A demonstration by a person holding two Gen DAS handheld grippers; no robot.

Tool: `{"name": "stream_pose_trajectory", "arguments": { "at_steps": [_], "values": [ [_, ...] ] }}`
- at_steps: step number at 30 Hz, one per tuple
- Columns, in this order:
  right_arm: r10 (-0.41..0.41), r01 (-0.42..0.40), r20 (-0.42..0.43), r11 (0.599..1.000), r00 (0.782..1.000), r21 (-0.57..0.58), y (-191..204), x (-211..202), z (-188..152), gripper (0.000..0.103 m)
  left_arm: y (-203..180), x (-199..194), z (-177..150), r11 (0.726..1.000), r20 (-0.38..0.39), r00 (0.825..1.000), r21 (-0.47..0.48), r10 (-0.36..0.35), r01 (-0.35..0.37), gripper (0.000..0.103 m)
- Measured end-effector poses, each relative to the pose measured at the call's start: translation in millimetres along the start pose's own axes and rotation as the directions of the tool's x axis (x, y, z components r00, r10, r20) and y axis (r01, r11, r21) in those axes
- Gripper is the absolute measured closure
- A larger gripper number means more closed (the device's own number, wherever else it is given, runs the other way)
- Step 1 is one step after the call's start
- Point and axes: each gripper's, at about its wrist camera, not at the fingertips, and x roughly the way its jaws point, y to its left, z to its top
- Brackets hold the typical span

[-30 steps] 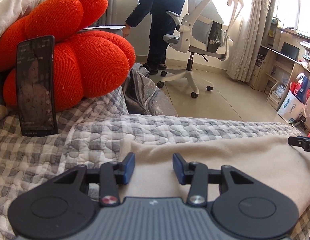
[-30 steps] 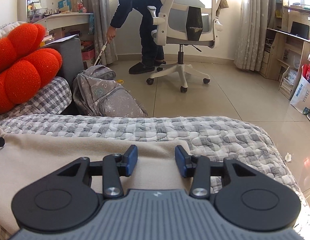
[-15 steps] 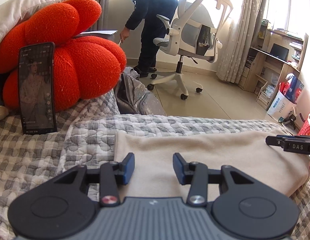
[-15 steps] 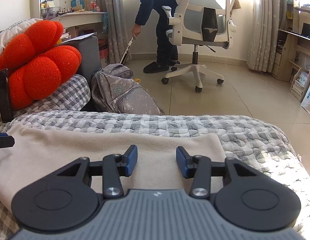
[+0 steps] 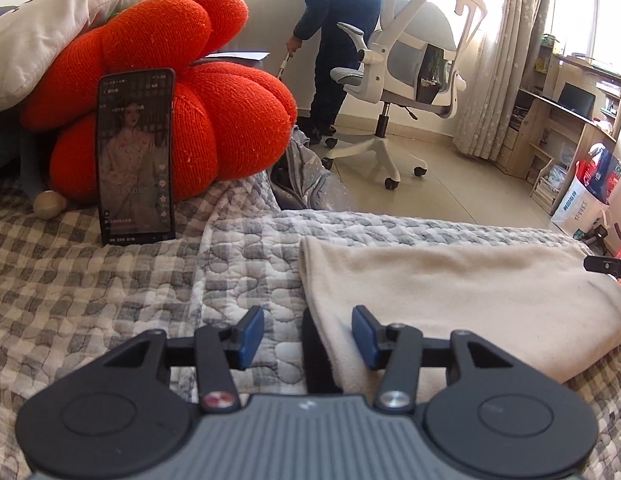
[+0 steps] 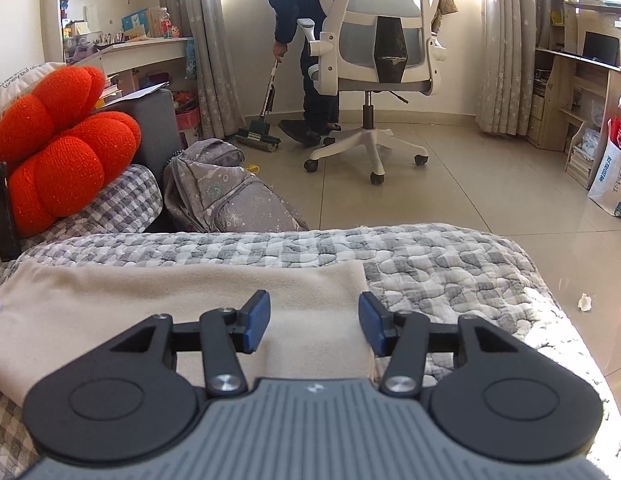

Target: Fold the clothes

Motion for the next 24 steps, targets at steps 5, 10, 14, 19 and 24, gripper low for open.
{"name": "stream_pose_trajectory", "arguments": {
  "at_steps": [5,10,14,19,24],
  "values": [
    [0.016,-0.016,-0.005,0.998,1.000,0.066,-10,-20,-2,0.047,1,-10,2,0.995,-0.068,0.996,-0.088,-0.054,0.048,0.050],
    [0.022,-0.018,-0.021,0.985,1.000,0.169,-24,-38,-6,0.045,5,-21,0,0.969,-0.130,0.983,-0.227,-0.130,0.098,0.045],
    [0.027,-0.014,-0.047,0.966,0.999,0.257,-34,-47,-10,0.043,5,-31,-1,0.949,-0.133,0.980,-0.297,-0.150,0.105,0.040],
    [0.015,0.031,-0.110,0.912,0.994,0.408,-46,-55,-17,0.042,12,-34,-6,0.896,-0.157,0.973,-0.436,-0.168,0.085,0.037],
    [0.042,0.049,-0.151,0.831,0.988,0.554,-59,-65,-30,0.042,10,-30,-14,0.854,-0.183,0.960,-0.512,-0.210,0.089,0.037]
  ]
}}
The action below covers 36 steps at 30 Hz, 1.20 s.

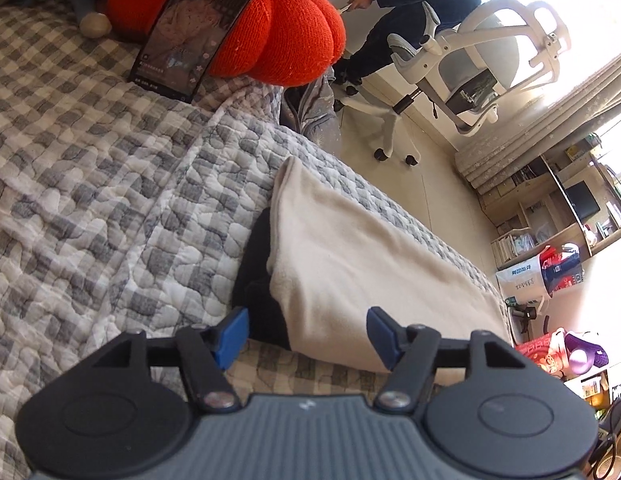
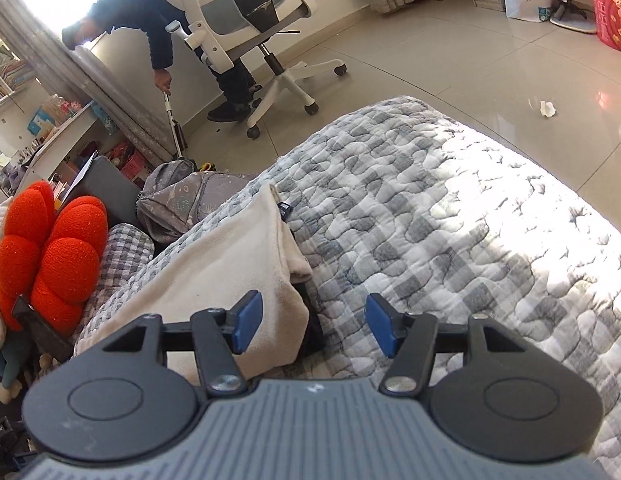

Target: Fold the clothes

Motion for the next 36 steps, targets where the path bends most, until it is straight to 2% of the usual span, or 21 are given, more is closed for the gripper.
{"name": "stream_pose_trajectory", "arguments": {
  "at_steps": [4,7,9,16,17,18,19,20,22,26,30,36],
  "values": [
    [0.073,-0.068,-0.035,0.989,0.997,0.131,-11,1,-8,0.042,2,9,-9,0.998,-0.014,1.000,-0.065,0.001,-0.002,0.037],
    [0.123,-0.112,-0.057,0.979,0.991,0.173,-10,8,-15,0.042,2,20,-17,0.994,-0.007,1.000,-0.109,-0.002,0.001,0.037],
    [0.140,-0.130,-0.041,0.975,0.989,0.181,-6,11,-19,0.042,4,27,-21,0.988,0.015,1.000,-0.153,0.003,0.000,0.038],
    [0.116,-0.122,0.047,0.979,0.992,0.164,4,22,-22,0.041,6,38,-31,0.967,0.151,0.988,-0.255,0.032,0.008,0.040],
    [0.105,-0.113,0.059,0.981,0.993,0.156,6,23,-22,0.043,5,39,-31,0.965,0.166,0.985,-0.264,0.043,0.002,0.043],
    [0.093,-0.103,0.069,0.984,0.993,0.148,8,25,-23,0.052,4,40,-31,0.963,0.180,0.982,-0.271,0.055,-0.004,0.053],
    [0.080,-0.090,0.075,0.986,0.994,0.141,9,27,-23,0.061,3,42,-32,0.962,0.189,0.980,-0.273,0.067,-0.013,0.060],
    [0.072,-0.083,0.082,0.987,0.994,0.139,10,28,-24,0.065,2,43,-33,0.961,0.200,0.977,-0.277,0.078,-0.020,0.067],
    [0.065,-0.078,0.102,0.988,0.993,0.134,11,25,-25,0.075,3,38,-37,0.958,0.218,0.973,-0.285,0.081,-0.016,0.072],
    [0.058,-0.074,0.138,0.991,0.989,0.115,15,12,-24,0.080,0,22,-41,0.961,0.237,0.968,-0.278,0.078,-0.010,0.076],
    [0.056,-0.071,0.147,0.992,0.988,0.100,14,-4,-25,0.081,-9,5,-44,0.969,0.208,0.974,-0.243,0.092,-0.039,0.076],
    [0.054,-0.062,0.071,0.990,0.996,0.128,6,-27,-35,0.081,-5,-22,-57,0.979,0.137,0.987,-0.197,0.082,-0.054,0.076]
  ]
}}
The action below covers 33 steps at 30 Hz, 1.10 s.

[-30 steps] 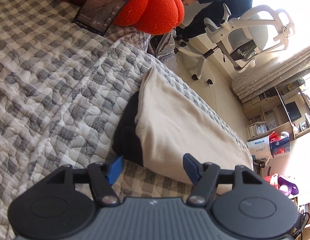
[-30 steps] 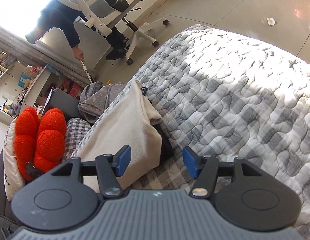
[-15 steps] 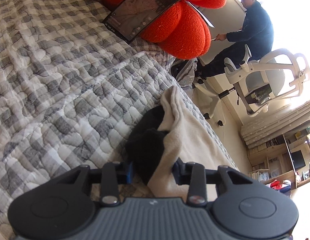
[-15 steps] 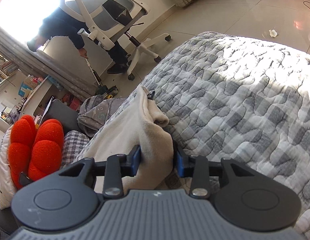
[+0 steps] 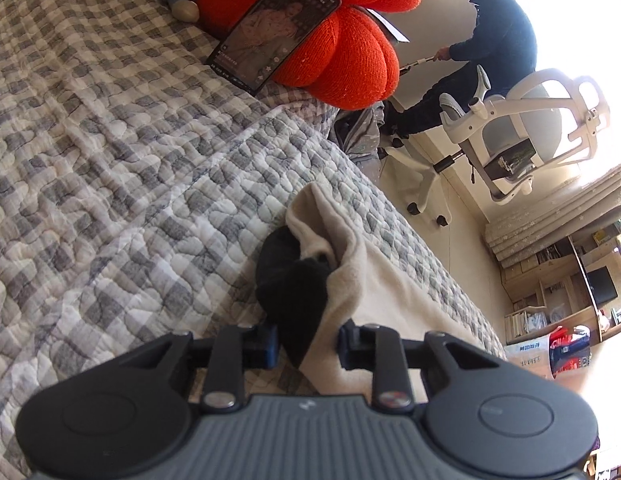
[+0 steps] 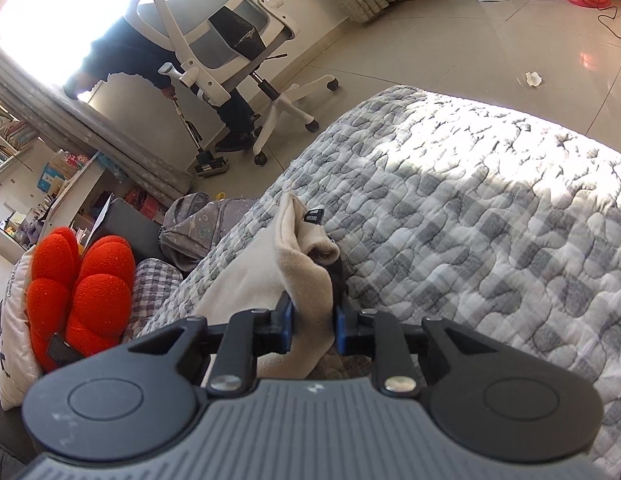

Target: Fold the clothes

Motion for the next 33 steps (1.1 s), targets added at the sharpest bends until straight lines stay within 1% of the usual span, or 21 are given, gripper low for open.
{"name": "stream_pose_trajectory", "arguments": {
  "at_steps": [4,8,11,12,14,16,17,18,20,21,22,23,25,26,28,29,31,33],
  "values": [
    [0.004,-0.004,-0.051,1.000,0.999,0.003,-8,-17,-10,0.081,12,-13,-8,1.000,-0.043,0.999,0.008,-0.011,0.011,0.076],
    [-0.008,0.006,-0.077,1.000,0.997,-0.021,-9,-25,-21,0.081,24,-18,-16,1.000,-0.067,0.998,0.001,-0.009,0.009,0.075],
    [-0.021,0.016,-0.091,0.998,0.996,-0.058,-6,-26,-24,0.077,29,-12,-19,1.000,-0.106,0.994,0.016,0.006,-0.005,0.070],
    [-0.024,0.018,-0.094,0.998,0.995,-0.063,-6,-26,-23,0.072,30,-10,-20,1.000,-0.117,0.993,0.023,0.011,-0.009,0.067],
    [-0.029,0.021,-0.101,0.997,0.995,-0.074,-5,-27,-23,0.069,28,-14,-19,0.998,-0.116,0.993,0.058,0.018,-0.011,0.064],
    [-0.032,0.024,-0.105,0.997,0.994,-0.077,-6,-30,-23,0.062,20,-17,-14,0.989,-0.107,0.993,0.144,0.044,-0.028,0.060],
    [-0.033,0.025,-0.107,0.997,0.994,-0.077,-6,-32,-23,0.060,15,-18,-10,0.980,-0.101,0.993,0.195,0.061,-0.041,0.056],
    [-0.031,0.023,-0.110,0.997,0.993,-0.073,-7,-34,-23,0.059,10,-19,-7,0.968,-0.094,0.992,0.245,0.078,-0.053,0.052],
    [-0.016,0.009,-0.120,0.999,0.993,-0.052,-9,-37,-26,0.059,0,-22,0,0.936,-0.076,0.991,0.342,0.111,-0.079,0.049],
    [-0.006,0.001,-0.124,0.999,0.992,-0.041,-11,-39,-27,0.059,-4,-23,5,0.920,-0.060,0.990,0.382,0.126,-0.093,0.046],
    [0.005,-0.009,-0.128,1.000,0.992,-0.029,-11,-41,-30,0.059,-7,-24,9,0.909,-0.055,0.990,0.405,0.129,-0.096,0.045],
    [0.017,-0.020,-0.133,1.000,0.991,-0.018,-11,-42,-34,0.058,-11,-24,14,0.899,-0.064,0.991,0.431,0.117,-0.078,0.043],
    [0.042,-0.042,-0.144,0.999,0.989,0.002,-8,-41,-42,0.058,-23,-17,26,0.862,-0.123,0.990,0.506,0.067,0.005,0.035],
    [0.055,-0.054,-0.152,0.998,0.987,0.011,-4,-39,-47,0.058,-32,-9,29,0.834,-0.148,0.988,0.548,0.034,0.053,0.030],
    [0.076,-0.074,-0.159,0.997,0.984,0.020,5,-35,-57,0.058,-50,8,37,0.767,-0.204,0.979,0.624,-0.026,0.150,0.027],
    [0.086,-0.084,-0.162,0.996,0.983,0.024,10,-32,-62,0.058,-59,19,40,0.731,-0.240,0.970,0.653,-0.050,0.199,0.026],
    [0.106,-0.102,-0.164,0.994,0.981,0.031,19,-28,-72,0.058,-76,45,45,0.663,-0.313,0.947,0.693,-0.077,0.283,0.026],
    [0.121,-0.117,-0.154,0.993,0.981,0.033,28,-24,-82,0.058,-89,71,50,0.606,-0.372,0.925,0.719,-0.077,0.340,0.026]
  ]
}}
